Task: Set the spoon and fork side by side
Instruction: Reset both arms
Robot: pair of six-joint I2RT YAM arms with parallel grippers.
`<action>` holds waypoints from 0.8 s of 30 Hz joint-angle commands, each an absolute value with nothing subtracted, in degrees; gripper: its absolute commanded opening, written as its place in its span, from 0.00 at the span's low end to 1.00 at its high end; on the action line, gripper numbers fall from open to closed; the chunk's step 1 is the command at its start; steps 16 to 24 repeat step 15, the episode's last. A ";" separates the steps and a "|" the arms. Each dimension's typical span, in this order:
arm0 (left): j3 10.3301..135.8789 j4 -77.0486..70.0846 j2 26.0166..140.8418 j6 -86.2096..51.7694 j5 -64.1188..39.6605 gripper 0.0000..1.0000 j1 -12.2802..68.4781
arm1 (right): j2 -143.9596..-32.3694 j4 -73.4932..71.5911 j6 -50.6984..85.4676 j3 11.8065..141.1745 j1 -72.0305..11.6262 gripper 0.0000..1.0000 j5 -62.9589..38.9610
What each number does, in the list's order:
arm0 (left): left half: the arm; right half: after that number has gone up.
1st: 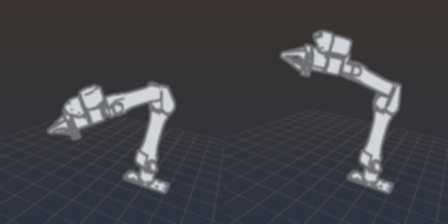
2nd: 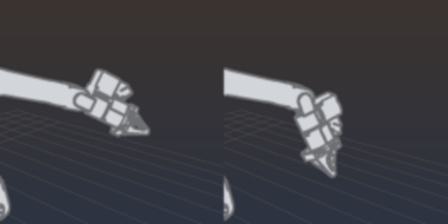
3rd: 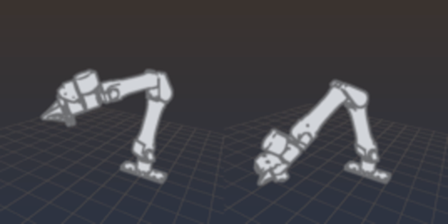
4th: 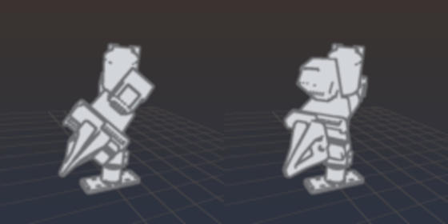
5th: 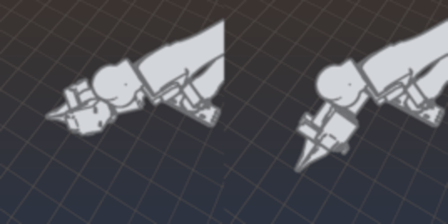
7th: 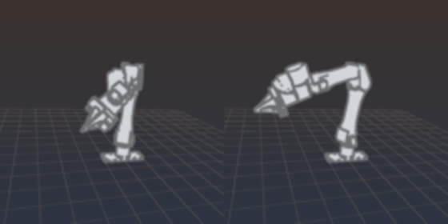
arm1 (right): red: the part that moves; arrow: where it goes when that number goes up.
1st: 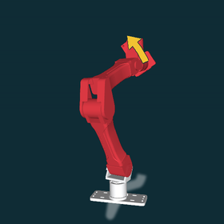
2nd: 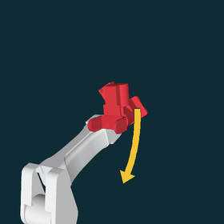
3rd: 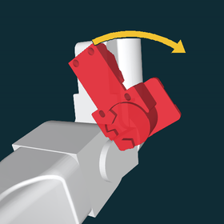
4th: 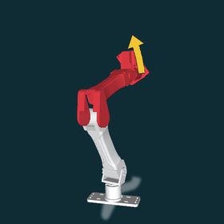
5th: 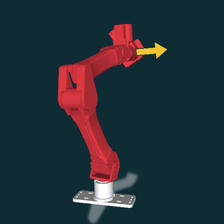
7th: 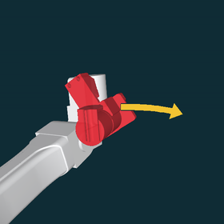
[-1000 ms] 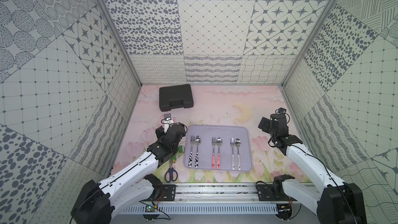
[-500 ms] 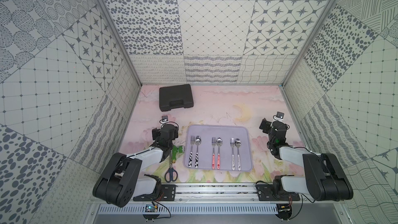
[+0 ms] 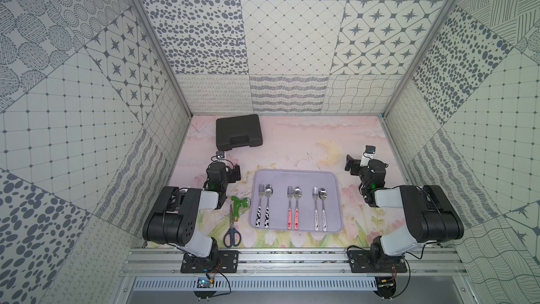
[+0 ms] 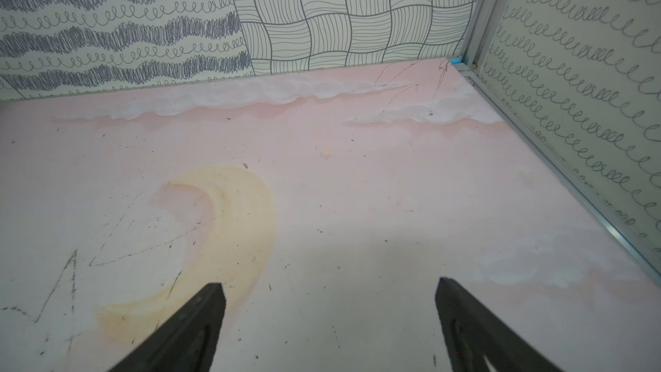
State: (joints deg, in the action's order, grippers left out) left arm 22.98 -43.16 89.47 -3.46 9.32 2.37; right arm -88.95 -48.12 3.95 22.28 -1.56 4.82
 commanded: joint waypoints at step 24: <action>23.82 -47.61 89.94 -3.43 0.82 0.99 1.50 | -88.80 -47.65 0.97 23.66 -2.55 0.97 2.13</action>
